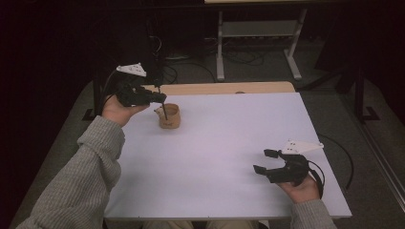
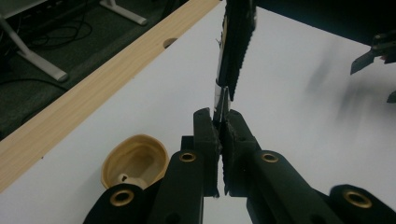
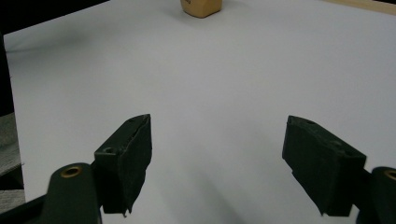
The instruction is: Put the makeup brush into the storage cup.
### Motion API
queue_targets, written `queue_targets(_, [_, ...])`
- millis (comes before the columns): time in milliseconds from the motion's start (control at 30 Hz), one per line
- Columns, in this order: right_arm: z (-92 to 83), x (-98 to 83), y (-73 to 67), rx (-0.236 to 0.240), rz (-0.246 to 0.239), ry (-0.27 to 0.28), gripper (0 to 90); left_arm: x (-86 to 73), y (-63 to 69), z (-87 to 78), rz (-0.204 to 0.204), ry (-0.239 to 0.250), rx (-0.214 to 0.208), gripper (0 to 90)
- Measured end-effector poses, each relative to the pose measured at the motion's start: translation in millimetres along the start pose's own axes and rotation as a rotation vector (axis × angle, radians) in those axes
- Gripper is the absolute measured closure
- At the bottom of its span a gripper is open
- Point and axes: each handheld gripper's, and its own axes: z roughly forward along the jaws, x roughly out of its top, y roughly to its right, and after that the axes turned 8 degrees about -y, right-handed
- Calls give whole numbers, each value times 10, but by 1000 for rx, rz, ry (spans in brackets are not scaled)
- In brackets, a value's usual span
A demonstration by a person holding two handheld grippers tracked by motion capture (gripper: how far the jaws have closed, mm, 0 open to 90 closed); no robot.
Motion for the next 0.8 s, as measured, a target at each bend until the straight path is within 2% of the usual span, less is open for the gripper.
queue_targets(200, [2, 3, 9, -2, -1, -1, 228, 129, -85, 56, -8, -17, 15, 857])
queue_targets(500, [-21, 2, 17, -8, 1, 11, 226, 279, -191, 93, -30, -12, 35, 856])
queue_targets(800, [-19, 8, 18, -9, -1, 9, 227, 288, -349, 176, -100, -1, 73, 856])
